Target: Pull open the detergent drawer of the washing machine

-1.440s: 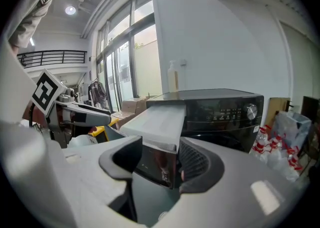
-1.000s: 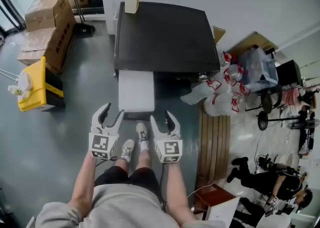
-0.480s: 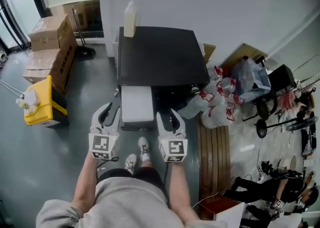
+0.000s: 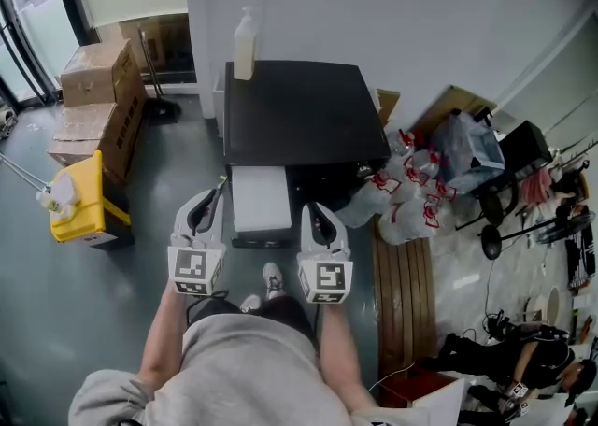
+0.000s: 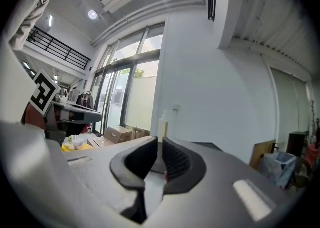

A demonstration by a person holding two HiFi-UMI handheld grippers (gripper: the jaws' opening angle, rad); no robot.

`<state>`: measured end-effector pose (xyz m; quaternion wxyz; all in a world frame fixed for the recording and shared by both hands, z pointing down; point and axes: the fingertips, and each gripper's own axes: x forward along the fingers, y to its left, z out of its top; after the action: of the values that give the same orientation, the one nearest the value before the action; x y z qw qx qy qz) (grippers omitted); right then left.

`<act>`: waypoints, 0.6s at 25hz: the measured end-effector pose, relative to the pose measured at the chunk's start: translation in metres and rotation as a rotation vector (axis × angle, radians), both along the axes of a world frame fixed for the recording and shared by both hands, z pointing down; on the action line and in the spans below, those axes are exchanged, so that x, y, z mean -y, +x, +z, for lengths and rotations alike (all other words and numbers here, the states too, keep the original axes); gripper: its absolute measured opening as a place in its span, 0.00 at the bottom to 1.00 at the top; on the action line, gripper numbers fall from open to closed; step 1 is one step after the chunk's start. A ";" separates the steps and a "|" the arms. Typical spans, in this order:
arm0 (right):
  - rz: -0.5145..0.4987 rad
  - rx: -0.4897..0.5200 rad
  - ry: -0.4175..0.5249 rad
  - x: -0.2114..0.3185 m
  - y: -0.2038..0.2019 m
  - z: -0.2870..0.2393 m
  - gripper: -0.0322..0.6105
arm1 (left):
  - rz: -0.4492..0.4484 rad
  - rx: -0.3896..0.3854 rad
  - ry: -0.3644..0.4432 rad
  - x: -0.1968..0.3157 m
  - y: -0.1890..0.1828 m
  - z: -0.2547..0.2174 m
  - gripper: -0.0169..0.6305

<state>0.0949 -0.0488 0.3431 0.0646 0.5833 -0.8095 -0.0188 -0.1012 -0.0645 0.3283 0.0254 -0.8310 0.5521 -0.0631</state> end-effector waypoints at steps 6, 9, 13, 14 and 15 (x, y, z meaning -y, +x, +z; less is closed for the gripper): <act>0.003 -0.012 0.013 -0.004 -0.003 -0.001 0.06 | 0.005 -0.016 -0.014 -0.002 -0.001 -0.002 0.06; 0.000 -0.014 0.012 -0.004 -0.007 0.000 0.06 | 0.011 -0.012 -0.010 -0.001 -0.002 0.001 0.06; -0.003 -0.011 0.019 -0.003 -0.008 -0.002 0.06 | 0.015 -0.010 -0.006 0.000 -0.002 0.000 0.06; -0.002 -0.011 0.022 -0.003 -0.008 -0.003 0.06 | 0.016 -0.010 -0.006 0.001 -0.002 0.000 0.06; 0.000 -0.011 0.024 -0.002 -0.008 -0.003 0.06 | 0.017 -0.008 -0.006 0.002 -0.002 0.000 0.06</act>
<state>0.0867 -0.0463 0.3400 0.0623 0.5838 -0.8089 -0.0317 -0.1033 -0.0662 0.3282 0.0213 -0.8359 0.5450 -0.0611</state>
